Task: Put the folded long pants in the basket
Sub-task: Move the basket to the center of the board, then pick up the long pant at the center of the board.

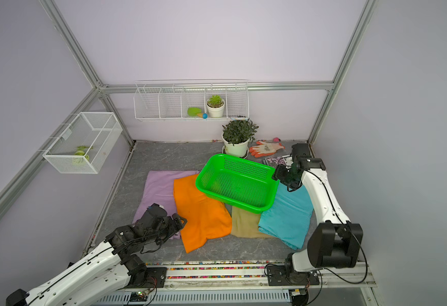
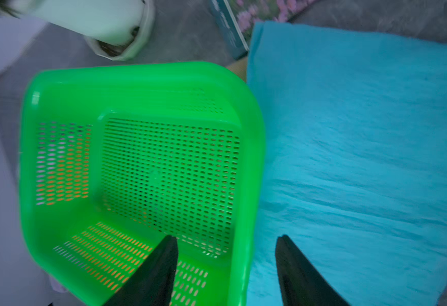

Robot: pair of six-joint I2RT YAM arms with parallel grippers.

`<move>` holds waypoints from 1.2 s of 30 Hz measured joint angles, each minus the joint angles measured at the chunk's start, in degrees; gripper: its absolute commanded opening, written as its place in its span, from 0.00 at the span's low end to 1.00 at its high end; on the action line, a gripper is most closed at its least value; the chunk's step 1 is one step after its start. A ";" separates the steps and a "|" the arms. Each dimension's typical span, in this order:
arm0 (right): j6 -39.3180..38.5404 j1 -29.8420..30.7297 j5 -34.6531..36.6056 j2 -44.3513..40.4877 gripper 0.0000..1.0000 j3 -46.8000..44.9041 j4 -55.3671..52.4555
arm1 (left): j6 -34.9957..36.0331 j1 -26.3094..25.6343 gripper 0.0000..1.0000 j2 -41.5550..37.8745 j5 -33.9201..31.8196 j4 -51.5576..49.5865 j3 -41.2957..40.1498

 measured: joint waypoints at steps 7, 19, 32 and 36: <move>-0.26 11.65 -4.83 -8.98 0.65 -1.33 6.32 | -8.90 0.46 0.89 -5.03 -6.56 -5.97 -3.89; 1.09 22.25 -6.32 -4.17 0.62 -1.86 11.58 | -25.22 0.63 0.82 -7.32 -11.76 -9.03 -10.82; 1.92 25.83 -6.36 -2.56 0.62 2.60 12.26 | -27.26 5.09 0.22 3.39 -17.27 6.69 -13.20; 1.92 26.77 -6.82 -0.44 0.61 4.92 12.24 | -22.86 12.11 0.00 -1.09 -15.15 5.77 -14.23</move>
